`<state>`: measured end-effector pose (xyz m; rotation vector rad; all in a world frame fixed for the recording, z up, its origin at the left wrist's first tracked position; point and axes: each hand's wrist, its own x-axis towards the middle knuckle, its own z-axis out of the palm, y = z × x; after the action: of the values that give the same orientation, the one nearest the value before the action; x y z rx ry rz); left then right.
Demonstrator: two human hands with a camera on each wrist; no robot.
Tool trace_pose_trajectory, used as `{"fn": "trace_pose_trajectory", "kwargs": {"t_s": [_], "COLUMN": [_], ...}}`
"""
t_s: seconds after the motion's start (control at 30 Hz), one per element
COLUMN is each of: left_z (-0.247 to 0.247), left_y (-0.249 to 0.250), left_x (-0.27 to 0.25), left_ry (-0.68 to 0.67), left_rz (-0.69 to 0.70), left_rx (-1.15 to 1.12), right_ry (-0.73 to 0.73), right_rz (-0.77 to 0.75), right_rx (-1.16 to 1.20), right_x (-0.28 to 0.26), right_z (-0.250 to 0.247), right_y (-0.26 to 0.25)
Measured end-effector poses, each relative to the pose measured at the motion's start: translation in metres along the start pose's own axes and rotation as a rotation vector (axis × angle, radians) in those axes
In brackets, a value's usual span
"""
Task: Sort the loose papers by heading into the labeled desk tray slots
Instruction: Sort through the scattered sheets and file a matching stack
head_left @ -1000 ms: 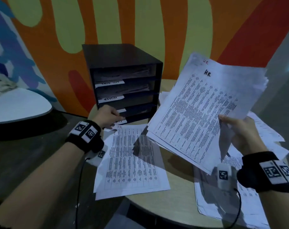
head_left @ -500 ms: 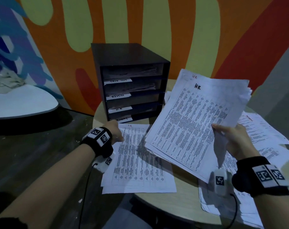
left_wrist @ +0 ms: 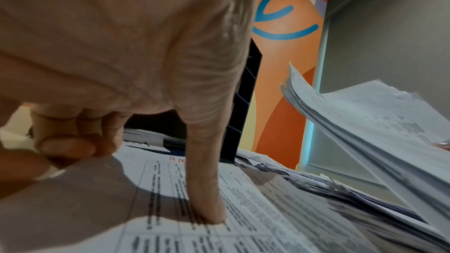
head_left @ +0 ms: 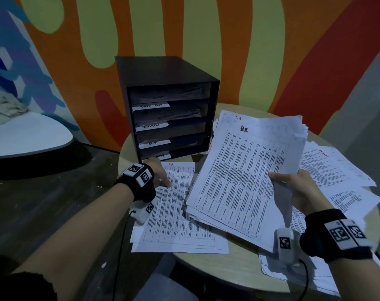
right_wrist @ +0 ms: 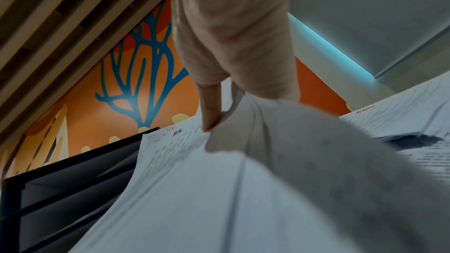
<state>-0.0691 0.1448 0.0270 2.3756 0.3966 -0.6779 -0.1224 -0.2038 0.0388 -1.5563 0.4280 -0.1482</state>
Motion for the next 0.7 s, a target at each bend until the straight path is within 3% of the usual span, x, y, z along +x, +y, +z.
{"fn": "trace_pose_trajectory", "kwargs": {"t_s": [0.13,0.27,0.4,0.53,0.7], "left_z": [-0.002,0.002,0.002,0.000,0.006], "left_y": [0.003,0.005,0.010,0.009,0.011], "left_x": [0.003,0.013,0.013,0.016,0.017], "left_ry": [0.109,0.135,-0.011,-0.018,0.120], "left_rz": [-0.043,-0.065,-0.068,-0.058,-0.002], "left_rx": [0.134,0.163,0.062,0.077,0.243], "right_ry": [0.006,0.010,0.005,0.002,0.002], "right_rz": [-0.003,-0.009,0.004,0.015,0.013], "right_rx": [-0.002,-0.014,-0.020,-0.019,-0.008], "right_x": [0.002,0.002,0.002,0.003,0.004], "right_z": [-0.004,-0.005,-0.004,-0.004,-0.006], "right_y": [0.002,0.005,0.006,0.007,0.008]}}
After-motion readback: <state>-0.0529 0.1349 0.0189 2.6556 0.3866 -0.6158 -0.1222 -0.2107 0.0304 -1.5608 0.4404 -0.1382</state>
